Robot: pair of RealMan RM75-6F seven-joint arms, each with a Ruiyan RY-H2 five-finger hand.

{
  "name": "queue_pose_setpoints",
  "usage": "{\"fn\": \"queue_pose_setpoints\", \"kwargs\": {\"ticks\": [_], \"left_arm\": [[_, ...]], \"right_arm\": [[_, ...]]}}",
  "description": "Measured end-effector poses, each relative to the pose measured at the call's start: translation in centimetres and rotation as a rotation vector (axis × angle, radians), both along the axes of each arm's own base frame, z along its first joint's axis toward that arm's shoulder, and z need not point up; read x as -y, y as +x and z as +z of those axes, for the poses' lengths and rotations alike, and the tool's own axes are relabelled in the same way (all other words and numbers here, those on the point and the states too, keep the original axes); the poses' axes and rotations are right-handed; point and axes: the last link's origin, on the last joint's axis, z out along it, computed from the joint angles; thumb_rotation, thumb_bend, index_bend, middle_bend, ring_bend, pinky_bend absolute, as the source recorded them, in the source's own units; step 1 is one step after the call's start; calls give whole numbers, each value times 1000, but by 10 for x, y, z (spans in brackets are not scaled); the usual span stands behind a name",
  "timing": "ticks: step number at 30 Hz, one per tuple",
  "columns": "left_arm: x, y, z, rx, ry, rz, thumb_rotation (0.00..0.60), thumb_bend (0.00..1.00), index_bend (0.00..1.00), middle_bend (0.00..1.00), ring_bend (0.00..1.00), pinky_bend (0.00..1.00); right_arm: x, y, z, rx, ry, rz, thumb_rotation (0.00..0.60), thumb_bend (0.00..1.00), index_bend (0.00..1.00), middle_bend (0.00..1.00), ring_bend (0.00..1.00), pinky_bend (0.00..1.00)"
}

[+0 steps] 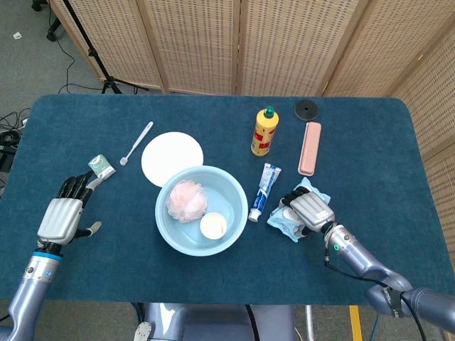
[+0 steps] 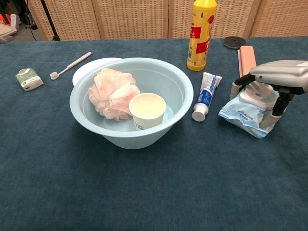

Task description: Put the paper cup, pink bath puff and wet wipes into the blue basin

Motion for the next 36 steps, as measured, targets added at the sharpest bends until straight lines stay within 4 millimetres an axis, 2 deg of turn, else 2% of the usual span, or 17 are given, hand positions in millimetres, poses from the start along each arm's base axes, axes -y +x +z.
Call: {"fn": "queue_pose_setpoints", "kwargs": {"ticks": [22,36], "left_arm": [[3,3,3,16,-1,-17,600,206,121,0,0,51],[3,4,3,26,-9,-22,600,208,121,0,0,51]], "right_arm": [[6,15,38,-23,-116,56,600,156,689,439,474,523],[5,30,54,-31,-164,91,600,156,710,450,487,533]]}}
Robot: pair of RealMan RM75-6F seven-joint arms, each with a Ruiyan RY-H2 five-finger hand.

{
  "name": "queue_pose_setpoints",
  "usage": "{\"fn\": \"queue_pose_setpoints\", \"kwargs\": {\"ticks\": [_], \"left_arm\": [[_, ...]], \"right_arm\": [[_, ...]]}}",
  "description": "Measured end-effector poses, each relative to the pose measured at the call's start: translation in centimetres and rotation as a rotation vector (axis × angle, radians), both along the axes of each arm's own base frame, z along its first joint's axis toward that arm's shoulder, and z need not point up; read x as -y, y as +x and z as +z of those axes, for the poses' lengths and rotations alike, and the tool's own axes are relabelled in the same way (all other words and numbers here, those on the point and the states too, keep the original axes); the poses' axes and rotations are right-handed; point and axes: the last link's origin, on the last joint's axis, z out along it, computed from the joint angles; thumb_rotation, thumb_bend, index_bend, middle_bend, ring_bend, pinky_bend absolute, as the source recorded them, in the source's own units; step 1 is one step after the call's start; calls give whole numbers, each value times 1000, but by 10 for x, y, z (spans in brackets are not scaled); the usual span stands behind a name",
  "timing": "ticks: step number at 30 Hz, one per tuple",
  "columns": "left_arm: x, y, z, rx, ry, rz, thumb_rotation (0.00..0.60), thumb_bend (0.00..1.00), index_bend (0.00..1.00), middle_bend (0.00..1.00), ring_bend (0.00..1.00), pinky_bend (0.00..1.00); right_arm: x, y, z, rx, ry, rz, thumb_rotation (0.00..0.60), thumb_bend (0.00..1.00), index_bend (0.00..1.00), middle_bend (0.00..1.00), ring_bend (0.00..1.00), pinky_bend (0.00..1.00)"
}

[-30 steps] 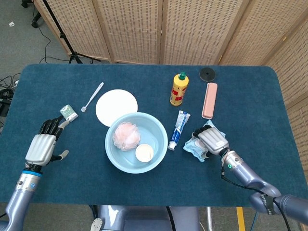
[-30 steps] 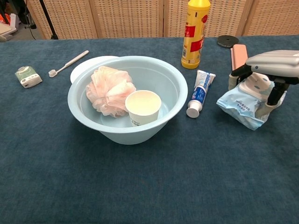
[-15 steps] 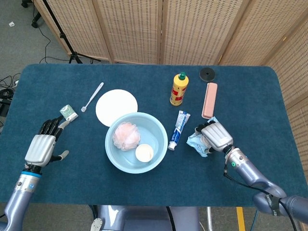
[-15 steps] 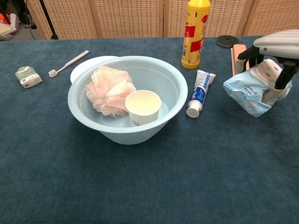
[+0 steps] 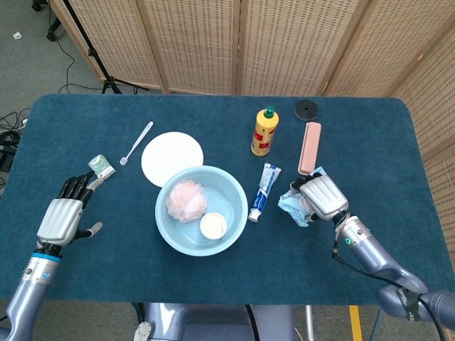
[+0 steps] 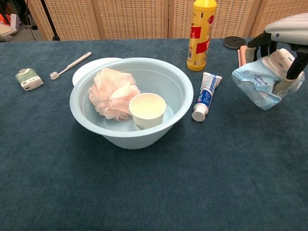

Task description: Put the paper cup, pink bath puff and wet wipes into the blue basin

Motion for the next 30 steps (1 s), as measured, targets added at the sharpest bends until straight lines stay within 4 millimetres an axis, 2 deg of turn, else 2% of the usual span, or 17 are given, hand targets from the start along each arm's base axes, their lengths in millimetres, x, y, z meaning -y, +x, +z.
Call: {"fn": "queue_pose_setpoints", "kwargs": {"ticks": [14,22,27,30], "left_arm": [[2,0,2,23,-25,-5,600,209,121,0,0,51],[5,2,3,38,-38,-24,600,209,121,0,0,51],[6,2,6,46,-37,-26,600,209,121,0,0,51],[6,2,7,48,-34,-25,600,209,121,0,0,51]], "right_arm": [[-9,41,15,-20,-43,93,600,156,715,457,498,547],[-22,92,17,-19,-50,194,600,156,715,457,499,547],[-32,132,10,18,-33,275,600,156,715,457,499,547],[-37,149,6,48,-23,305,600,156,715,456,499,547]]}}
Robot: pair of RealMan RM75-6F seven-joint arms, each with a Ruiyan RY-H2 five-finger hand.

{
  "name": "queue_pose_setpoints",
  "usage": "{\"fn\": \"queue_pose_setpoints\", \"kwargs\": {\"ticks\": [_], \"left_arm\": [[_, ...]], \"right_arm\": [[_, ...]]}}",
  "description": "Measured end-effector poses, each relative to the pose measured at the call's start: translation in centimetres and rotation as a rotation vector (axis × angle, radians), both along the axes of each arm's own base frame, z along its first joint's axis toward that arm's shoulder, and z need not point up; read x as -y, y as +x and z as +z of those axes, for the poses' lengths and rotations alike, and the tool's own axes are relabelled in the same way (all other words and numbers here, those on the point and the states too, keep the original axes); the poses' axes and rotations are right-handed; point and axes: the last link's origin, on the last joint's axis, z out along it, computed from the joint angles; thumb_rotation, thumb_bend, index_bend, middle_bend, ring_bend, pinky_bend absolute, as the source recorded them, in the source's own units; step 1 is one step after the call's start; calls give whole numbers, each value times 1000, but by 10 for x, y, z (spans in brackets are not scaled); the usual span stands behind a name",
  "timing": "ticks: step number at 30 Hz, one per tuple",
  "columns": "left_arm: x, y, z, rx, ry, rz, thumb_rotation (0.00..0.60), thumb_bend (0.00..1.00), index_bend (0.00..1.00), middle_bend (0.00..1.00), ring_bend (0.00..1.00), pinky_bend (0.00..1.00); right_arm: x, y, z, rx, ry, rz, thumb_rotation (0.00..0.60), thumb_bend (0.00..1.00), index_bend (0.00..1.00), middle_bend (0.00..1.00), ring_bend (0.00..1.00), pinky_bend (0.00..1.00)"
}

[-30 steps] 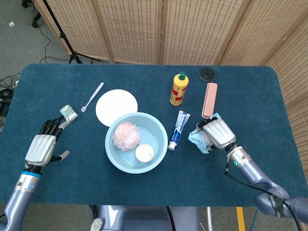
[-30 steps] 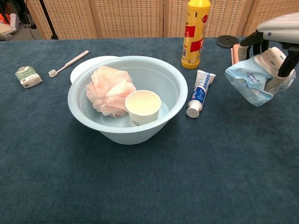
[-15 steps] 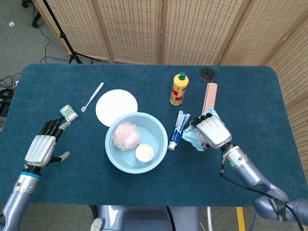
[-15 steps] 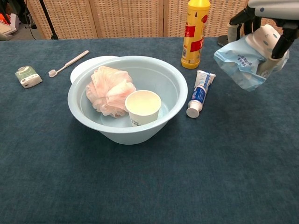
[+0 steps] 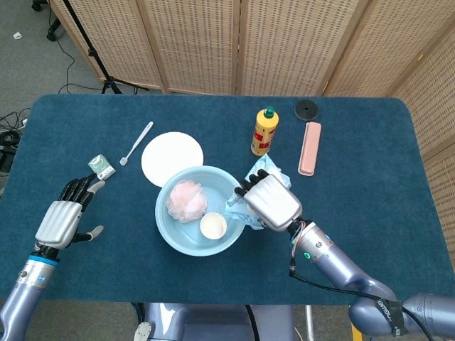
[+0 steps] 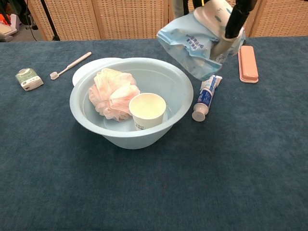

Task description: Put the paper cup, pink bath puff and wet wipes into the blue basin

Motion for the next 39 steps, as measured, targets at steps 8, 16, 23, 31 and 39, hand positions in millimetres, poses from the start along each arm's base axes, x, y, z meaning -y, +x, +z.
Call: {"fn": "queue_pose_setpoints", "kwargs": {"ticks": [8,16,23,31,39], "left_arm": [[0,-1,-1,-6,-1,4,600,209,121,0,0,51],[-1,0,-1,-8,-2,5,600,208,118,0,0,51],[-1,-1,-2,-7,1,8,600,209,117,0,0,51],[0,-1,-1,-4,2,10,600,209,117,0,0,51],[-1,-1,1,-4,10,10,600,209,117,0,0,51]], "right_arm": [[-19,30,-7,87,56,50,600,116,626,317,394,515],[-19,27,-8,94,75,4,600,53,270,0,0,213],[-20,29,-9,96,78,7,600,52,221,0,0,180],[-21,30,-7,89,65,14,600,52,219,0,0,163],[-14,4,4,42,-5,-44,600,53,218,0,0,119]]}}
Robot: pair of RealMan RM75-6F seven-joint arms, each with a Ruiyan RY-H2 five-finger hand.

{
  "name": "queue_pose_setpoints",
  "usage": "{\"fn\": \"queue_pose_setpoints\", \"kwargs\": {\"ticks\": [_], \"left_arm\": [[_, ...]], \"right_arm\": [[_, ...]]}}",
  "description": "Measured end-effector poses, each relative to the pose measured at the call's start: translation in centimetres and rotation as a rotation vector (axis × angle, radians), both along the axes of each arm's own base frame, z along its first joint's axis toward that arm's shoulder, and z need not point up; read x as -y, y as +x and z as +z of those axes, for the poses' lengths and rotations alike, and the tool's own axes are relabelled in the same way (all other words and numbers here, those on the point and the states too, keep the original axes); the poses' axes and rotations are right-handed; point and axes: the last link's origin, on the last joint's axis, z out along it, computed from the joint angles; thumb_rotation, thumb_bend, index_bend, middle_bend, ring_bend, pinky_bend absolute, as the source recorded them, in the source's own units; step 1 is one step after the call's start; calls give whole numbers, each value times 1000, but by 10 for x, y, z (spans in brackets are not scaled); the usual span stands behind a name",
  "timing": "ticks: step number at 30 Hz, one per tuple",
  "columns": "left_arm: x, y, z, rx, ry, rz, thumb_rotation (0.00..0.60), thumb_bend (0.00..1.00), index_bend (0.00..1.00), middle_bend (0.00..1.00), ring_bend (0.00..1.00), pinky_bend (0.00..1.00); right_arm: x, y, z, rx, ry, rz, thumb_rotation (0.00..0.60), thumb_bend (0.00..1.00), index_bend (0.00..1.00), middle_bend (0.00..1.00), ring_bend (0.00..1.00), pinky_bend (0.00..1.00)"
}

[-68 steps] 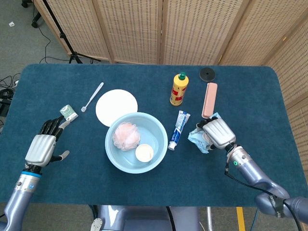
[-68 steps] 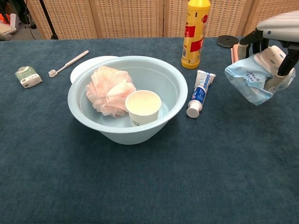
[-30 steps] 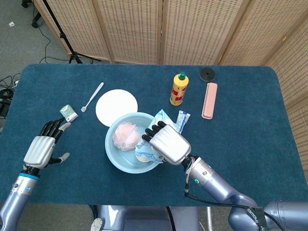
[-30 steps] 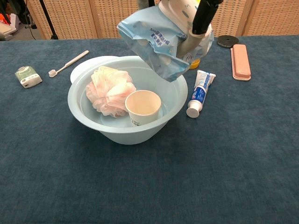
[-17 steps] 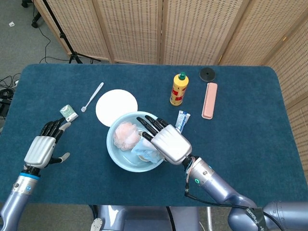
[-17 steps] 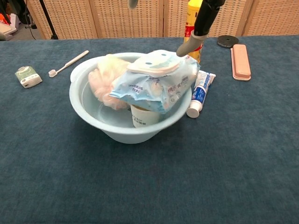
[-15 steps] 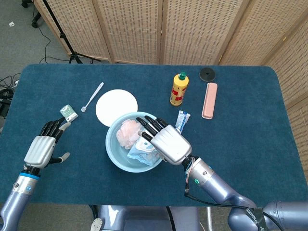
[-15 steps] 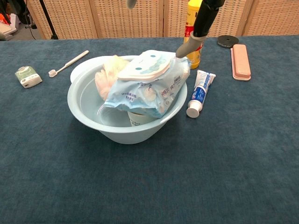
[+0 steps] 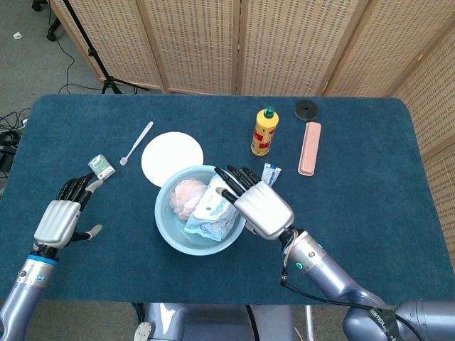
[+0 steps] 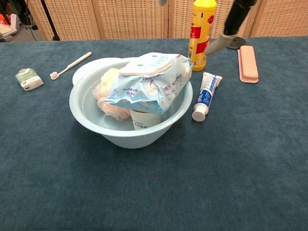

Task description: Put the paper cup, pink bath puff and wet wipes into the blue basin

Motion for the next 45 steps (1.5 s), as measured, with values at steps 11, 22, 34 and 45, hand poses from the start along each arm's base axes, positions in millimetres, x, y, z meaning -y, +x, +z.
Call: {"fn": "queue_pose_setpoints", "kwargs": {"ticks": [11,22,34,45], "left_arm": [[1,1,-4,-32,10,-11,600,209,117,0,0,51],[2,1,1,-53,52,-17,600,209,117,0,0,35],[10,2,5,-86,105,-41,600,209,117,0,0,25],[16,3,10,-94,142,-52,600,209,117,0,0,25]], "right_arm": [[-2,-108,31,31,-98,-318,600,53,163,0,0,40],[-38,-202,53,94,-194,-578,600,53,139,0,0,14],[-73,-259,65,203,-317,-720,600,53,139,0,0,14],[-75,-258,61,226,-288,-699,600,53,139,0,0,14]]}}
